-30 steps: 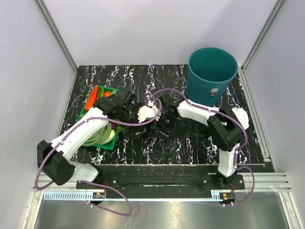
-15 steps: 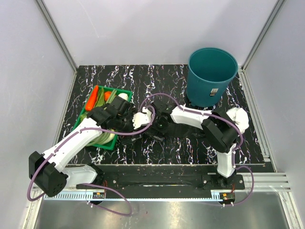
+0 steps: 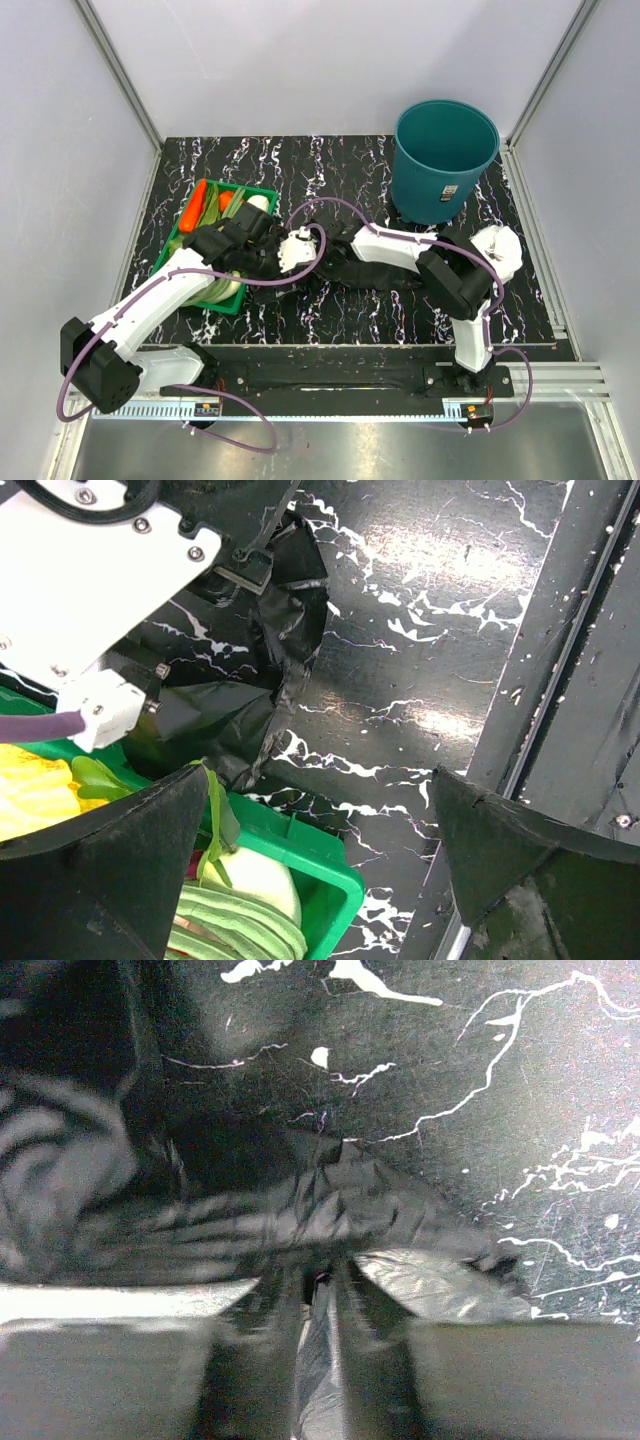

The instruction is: Put the trash bags into the trash bin

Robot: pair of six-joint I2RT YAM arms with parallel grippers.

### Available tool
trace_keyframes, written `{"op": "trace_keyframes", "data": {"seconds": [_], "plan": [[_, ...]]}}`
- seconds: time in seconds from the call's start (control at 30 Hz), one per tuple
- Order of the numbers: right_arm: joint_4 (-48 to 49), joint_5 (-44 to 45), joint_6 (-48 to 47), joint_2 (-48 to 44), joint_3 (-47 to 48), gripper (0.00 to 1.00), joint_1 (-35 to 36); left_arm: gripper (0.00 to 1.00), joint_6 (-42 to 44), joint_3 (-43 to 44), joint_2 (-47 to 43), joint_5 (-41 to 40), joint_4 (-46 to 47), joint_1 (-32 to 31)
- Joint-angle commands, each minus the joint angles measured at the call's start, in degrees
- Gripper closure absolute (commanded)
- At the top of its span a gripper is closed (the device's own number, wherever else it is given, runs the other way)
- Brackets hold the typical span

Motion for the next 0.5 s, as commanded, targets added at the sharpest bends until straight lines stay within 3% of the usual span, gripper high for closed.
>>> {"op": "trace_keyframes", "data": {"seconds": [0.0,0.13,0.47], "plan": [[-1.8,6.4,-0.9,3.1,-3.1,0.89,0.2,0.01,1.2,0.9,0.0,0.3,0.5,-1.0],[-6.6,5.2,1.1,2.5,-1.7,1.00,-0.5,0.01,1.2,1.3,1.8,1.5,0.8,-3.6],[-21.5,-9.1,8.1,3.2,9.2,1.00,-9.9,0.01,1.9,2.5,9.5,-1.7,7.1,-11.9]]}}
